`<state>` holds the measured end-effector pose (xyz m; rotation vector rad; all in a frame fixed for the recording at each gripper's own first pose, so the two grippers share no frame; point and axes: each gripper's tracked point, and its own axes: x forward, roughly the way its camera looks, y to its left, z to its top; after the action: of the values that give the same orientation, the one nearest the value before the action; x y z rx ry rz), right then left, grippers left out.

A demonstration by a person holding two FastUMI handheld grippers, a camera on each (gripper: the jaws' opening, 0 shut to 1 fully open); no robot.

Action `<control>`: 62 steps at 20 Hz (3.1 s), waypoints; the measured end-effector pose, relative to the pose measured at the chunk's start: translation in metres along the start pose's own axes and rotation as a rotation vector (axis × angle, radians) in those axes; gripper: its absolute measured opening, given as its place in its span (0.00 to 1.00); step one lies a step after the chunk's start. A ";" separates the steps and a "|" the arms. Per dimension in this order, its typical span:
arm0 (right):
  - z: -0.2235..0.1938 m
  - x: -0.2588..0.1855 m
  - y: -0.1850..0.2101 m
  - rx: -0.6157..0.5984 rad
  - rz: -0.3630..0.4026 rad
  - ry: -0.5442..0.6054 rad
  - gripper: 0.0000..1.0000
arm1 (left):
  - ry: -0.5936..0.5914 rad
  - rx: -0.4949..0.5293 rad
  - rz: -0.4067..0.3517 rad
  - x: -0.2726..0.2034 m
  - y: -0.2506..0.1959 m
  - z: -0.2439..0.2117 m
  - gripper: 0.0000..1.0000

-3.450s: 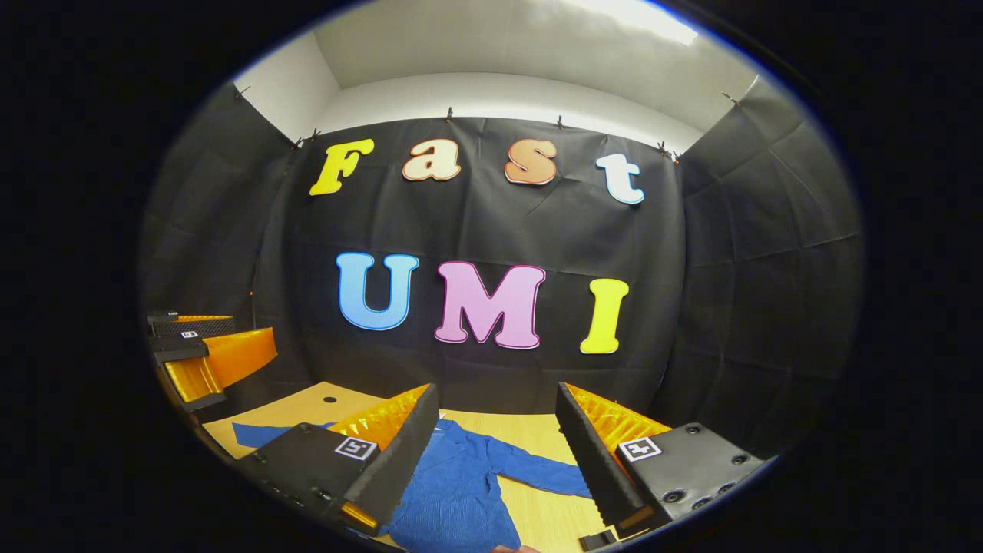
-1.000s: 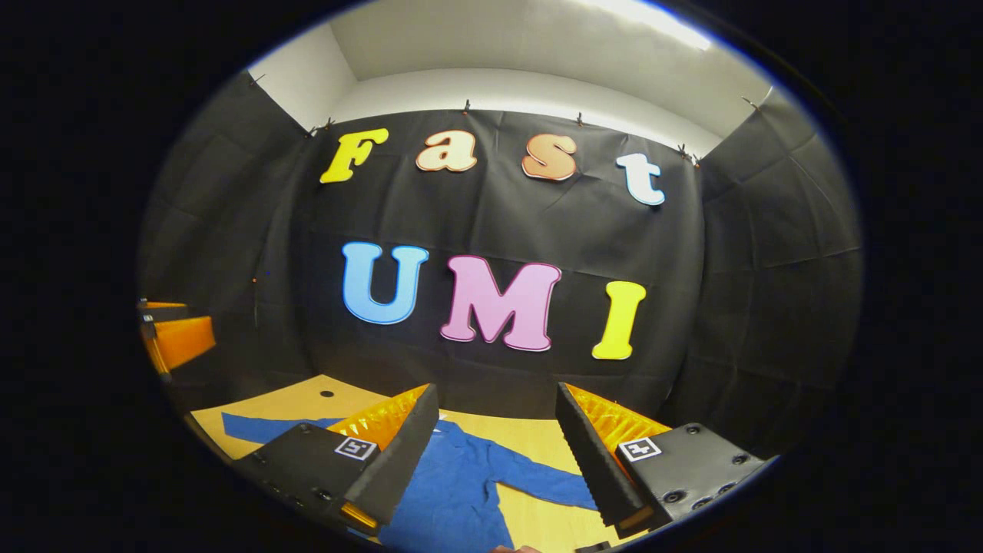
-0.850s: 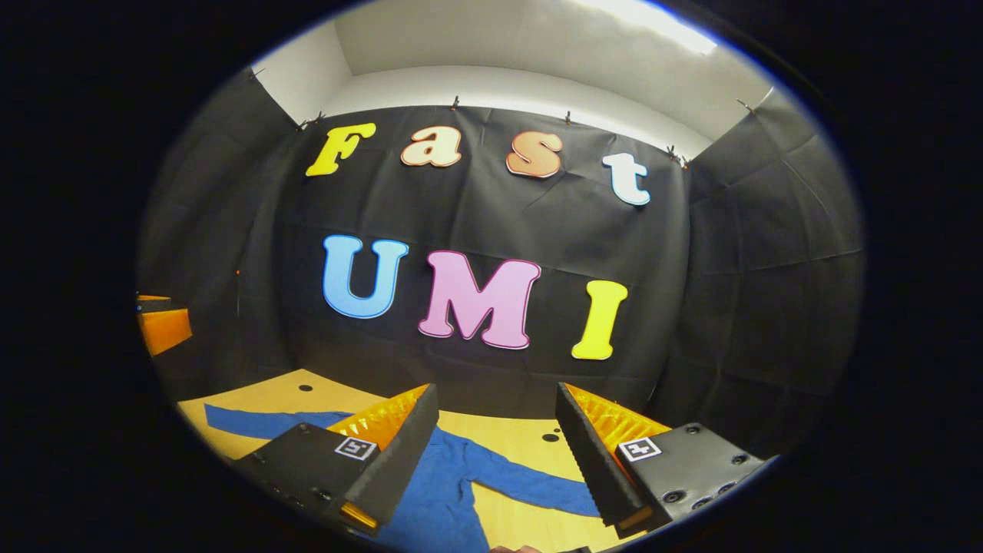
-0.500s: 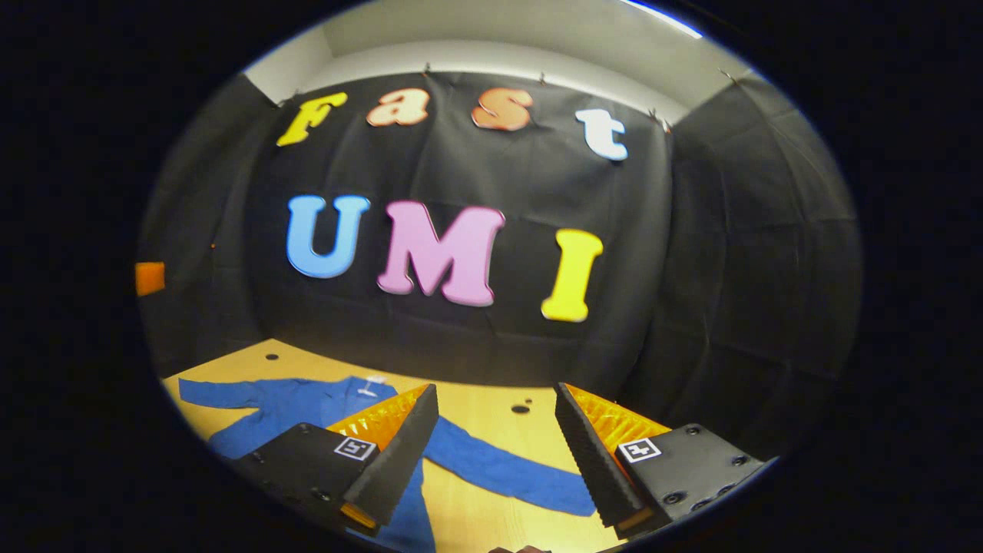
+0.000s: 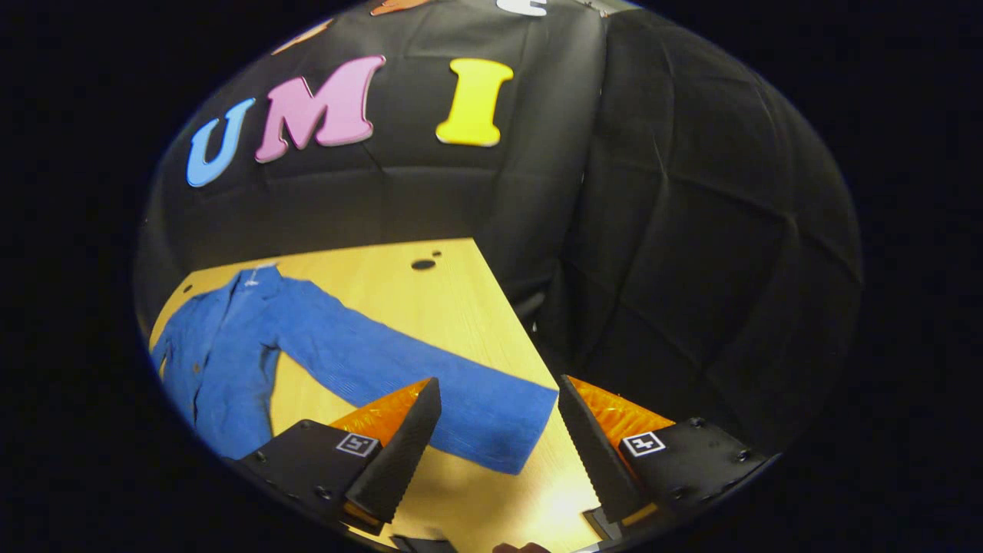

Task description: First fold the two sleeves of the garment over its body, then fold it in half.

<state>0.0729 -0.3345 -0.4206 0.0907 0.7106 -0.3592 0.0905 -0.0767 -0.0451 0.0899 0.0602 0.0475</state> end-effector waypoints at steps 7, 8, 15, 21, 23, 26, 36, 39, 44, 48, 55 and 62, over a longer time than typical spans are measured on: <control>-0.049 0.047 -0.005 -0.012 -0.007 0.191 1.00 | 0.054 -0.012 0.037 0.004 -0.004 -0.009 0.82; -0.052 0.049 -0.005 0.021 -0.019 0.209 0.94 | 0.056 -0.019 0.048 0.003 0.000 -0.010 0.82; -0.059 0.058 -0.010 0.191 -0.071 0.239 0.99 | 0.114 -0.038 0.054 0.009 0.015 -0.028 0.82; -0.060 0.054 -0.007 0.224 -0.121 0.272 0.82 | 0.119 -0.035 0.064 0.012 0.035 -0.030 0.82; -0.060 0.056 -0.004 0.227 -0.134 0.295 0.68 | 0.145 -0.032 0.072 0.016 0.045 -0.040 0.82; -0.056 0.059 0.002 0.251 -0.132 0.286 0.47 | 0.152 -0.055 0.072 0.017 0.052 -0.042 0.82; -0.055 0.062 0.011 0.248 -0.132 0.310 0.00 | 0.118 0.020 0.094 0.008 0.068 -0.034 0.81; -0.053 0.059 0.015 0.252 -0.109 0.303 0.03 | 0.117 0.003 0.105 0.003 0.074 -0.034 0.82; -0.039 0.040 0.027 0.188 -0.054 0.267 0.03 | 0.110 -0.011 0.110 -0.008 0.078 -0.034 0.82; -0.009 0.008 0.039 0.205 -0.017 0.196 0.03 | 0.086 -0.003 0.093 -0.019 0.078 -0.030 0.82; 0.040 -0.085 0.070 0.157 0.042 -0.013 0.03 | 0.033 -0.043 0.028 -0.030 0.083 -0.021 0.82; 0.106 -0.154 0.167 0.019 0.167 -0.194 0.03 | -0.012 -0.061 0.000 -0.034 0.110 -0.016 0.82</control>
<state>0.0897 -0.1553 -0.2465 0.1307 0.5041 -0.2118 0.0506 0.0325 -0.0488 0.0290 0.0467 0.0488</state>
